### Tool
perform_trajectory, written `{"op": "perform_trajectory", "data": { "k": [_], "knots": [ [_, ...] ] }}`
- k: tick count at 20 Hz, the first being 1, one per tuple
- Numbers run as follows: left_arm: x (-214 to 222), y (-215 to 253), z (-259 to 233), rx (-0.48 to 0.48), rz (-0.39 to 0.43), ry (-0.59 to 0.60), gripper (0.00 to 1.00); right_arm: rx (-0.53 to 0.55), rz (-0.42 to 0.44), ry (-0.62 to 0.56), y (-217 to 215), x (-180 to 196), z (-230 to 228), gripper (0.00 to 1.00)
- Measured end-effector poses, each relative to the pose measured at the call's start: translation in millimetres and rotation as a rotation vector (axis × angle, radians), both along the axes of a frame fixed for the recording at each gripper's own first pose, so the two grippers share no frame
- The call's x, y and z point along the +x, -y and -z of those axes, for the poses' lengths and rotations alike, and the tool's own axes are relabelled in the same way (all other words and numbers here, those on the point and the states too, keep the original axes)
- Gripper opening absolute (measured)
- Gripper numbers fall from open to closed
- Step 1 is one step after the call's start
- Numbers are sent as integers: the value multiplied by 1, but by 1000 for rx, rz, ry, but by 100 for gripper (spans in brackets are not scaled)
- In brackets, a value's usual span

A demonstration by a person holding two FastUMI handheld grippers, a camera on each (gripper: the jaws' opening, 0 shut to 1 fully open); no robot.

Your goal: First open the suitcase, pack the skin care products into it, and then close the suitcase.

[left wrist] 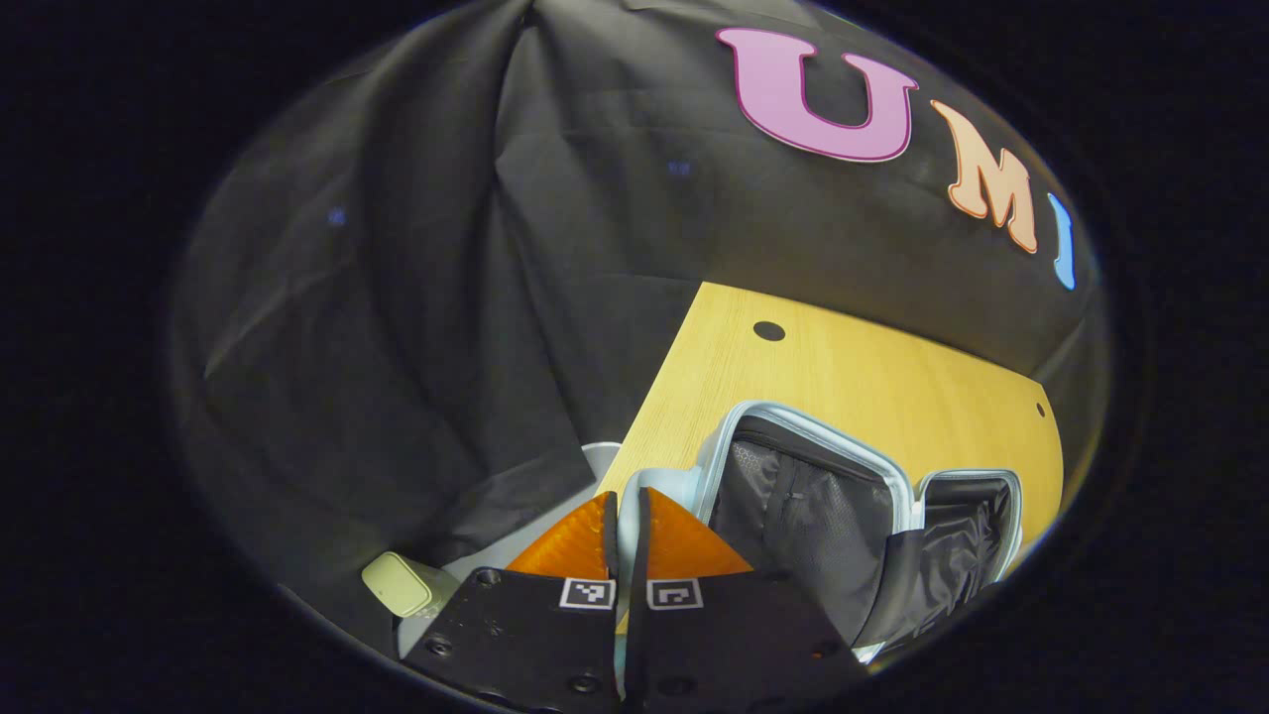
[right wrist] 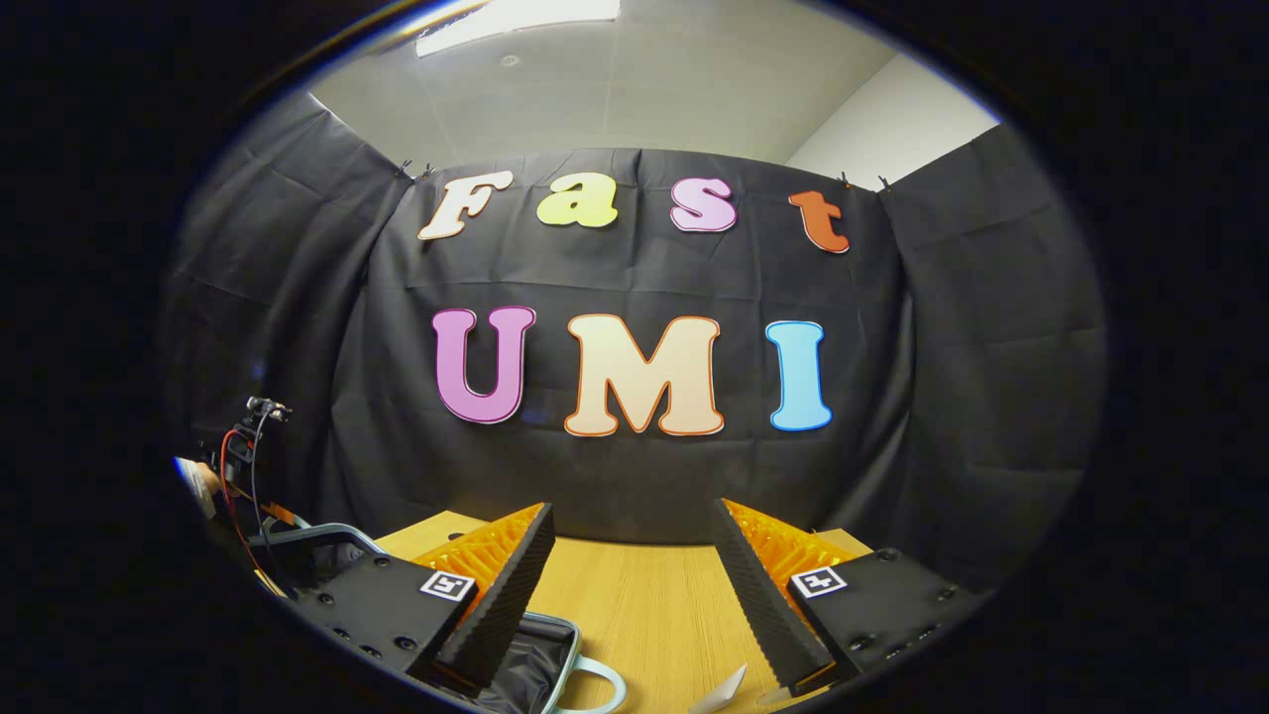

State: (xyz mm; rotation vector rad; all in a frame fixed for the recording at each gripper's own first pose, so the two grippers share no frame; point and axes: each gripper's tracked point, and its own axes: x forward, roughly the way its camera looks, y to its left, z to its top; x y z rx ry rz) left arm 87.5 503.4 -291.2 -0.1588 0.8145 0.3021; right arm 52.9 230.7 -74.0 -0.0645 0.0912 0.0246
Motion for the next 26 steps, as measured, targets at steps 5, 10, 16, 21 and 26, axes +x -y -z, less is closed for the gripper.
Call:
{"op": "perform_trajectory", "data": {
  "k": [5, 10, 16, 21, 26],
  "knots": [
    [-8, -16, 9, 88, -52, -43, 8, -12, 3, -12, 2, -2, 3, 99],
    [5, -8, -26, 154, -84, 122, 94, -22, 10, -17, 18, -6, 2, 99],
    [20, 78, -135, 225, -11, 471, 93, -22, -6, -17, 55, -12, -6, 98],
    [18, 188, -179, 171, 109, 561, 93, 13, -24, -6, 88, -19, -12, 96],
    [17, 288, -194, 138, 244, 595, 93, 22, -32, 9, 124, -26, -22, 98]
  ]
}}
